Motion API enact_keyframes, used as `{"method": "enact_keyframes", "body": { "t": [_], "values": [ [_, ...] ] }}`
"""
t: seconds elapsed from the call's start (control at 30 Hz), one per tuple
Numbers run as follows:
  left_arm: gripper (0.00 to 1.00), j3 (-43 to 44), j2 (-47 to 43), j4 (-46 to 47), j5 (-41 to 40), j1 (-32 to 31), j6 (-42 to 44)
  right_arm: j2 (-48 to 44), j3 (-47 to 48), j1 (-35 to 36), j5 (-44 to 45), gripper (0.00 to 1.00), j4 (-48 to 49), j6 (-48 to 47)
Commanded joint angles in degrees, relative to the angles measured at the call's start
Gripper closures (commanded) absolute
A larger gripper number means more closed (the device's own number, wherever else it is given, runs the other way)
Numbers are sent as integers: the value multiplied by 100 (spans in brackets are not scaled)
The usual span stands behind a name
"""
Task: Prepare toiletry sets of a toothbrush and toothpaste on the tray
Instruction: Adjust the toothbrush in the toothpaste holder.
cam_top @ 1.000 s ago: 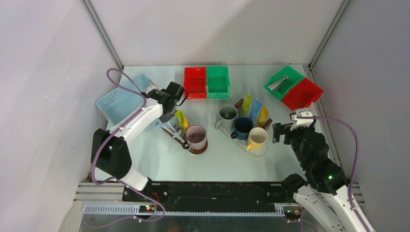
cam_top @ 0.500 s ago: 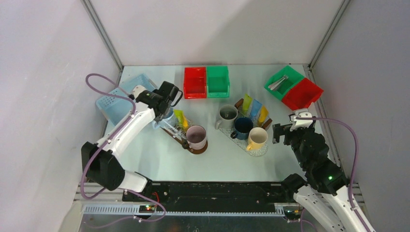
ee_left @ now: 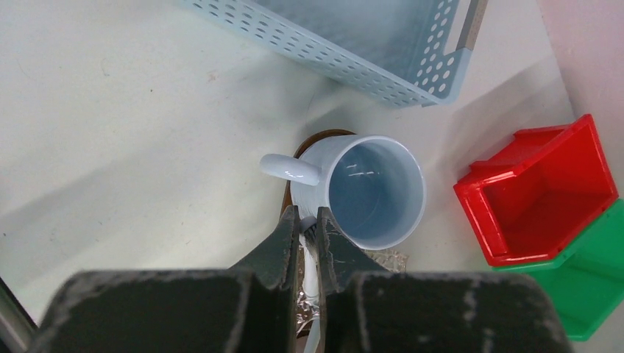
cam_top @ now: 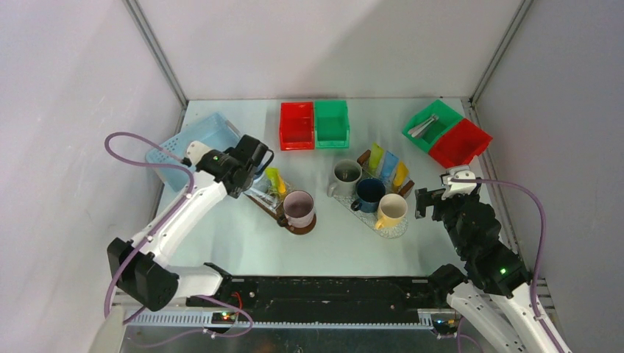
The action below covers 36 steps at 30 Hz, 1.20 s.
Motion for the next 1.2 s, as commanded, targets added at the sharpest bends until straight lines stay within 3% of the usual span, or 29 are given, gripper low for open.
{"method": "enact_keyframes", "body": {
  "t": [0.0, 0.9, 1.17],
  "values": [
    [95, -72, -161, -193, -622, -180, -623, -38, 8, 31, 79, 0, 202, -41],
    [90, -210, 111, -1381, -1648, -1348, -3054, -178, -74, 41, 36, 0, 211, -22],
    [74, -231, 120, -1508, -1708, -1450, -3227, -213, -79, 43, 16, 0, 217, -26]
  ]
}}
